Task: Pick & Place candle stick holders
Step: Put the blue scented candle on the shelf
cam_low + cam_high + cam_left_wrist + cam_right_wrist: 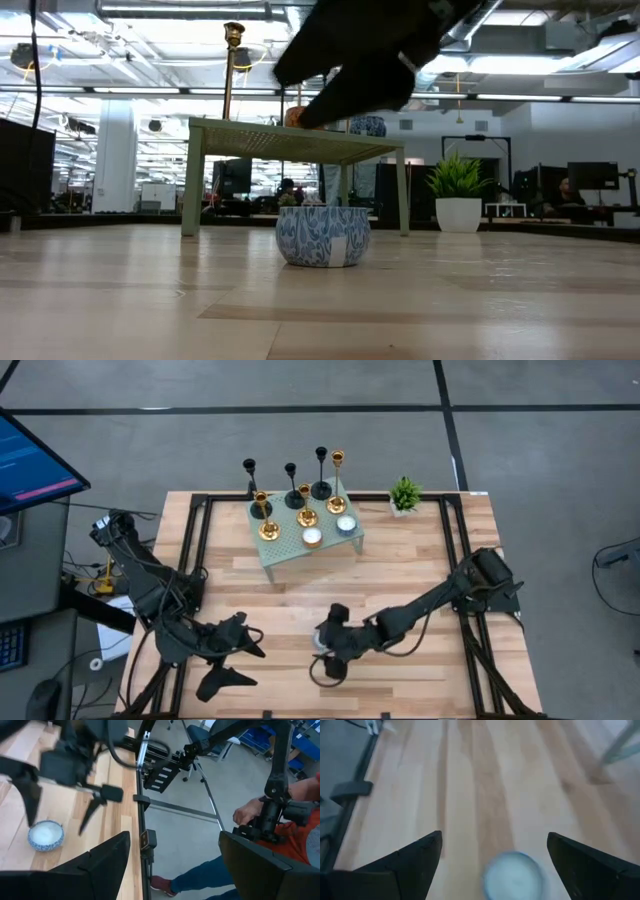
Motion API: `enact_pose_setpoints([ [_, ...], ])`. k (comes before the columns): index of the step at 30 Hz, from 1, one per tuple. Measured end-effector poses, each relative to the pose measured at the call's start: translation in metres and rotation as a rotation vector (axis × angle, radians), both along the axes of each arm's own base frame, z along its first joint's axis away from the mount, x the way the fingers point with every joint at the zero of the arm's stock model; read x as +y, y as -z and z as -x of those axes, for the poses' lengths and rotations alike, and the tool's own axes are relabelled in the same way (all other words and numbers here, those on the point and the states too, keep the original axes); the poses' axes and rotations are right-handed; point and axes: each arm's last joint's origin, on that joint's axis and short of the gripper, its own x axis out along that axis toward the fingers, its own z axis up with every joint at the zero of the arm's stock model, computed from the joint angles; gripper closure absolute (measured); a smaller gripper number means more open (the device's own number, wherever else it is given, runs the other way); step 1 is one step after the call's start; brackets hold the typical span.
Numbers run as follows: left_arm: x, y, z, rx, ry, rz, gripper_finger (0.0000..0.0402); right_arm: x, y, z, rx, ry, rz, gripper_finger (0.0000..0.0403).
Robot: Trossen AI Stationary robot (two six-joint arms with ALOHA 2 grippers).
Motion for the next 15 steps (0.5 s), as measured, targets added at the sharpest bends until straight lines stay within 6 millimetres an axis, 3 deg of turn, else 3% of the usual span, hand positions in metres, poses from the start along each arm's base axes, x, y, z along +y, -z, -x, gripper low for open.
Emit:
enact_pose_setpoints([
  [7,0.0,0.0,0.0,0.0,0.0,0.0,0.0094,0.0,0.02,-0.004,0.032,0.058,0.031,0.0051],
  [15,0.0,0.0,0.0,0.0,0.0,-0.001,0.0094,-0.01,0.029,-0.002,0.055,0.085,0.05,0.0051],
])
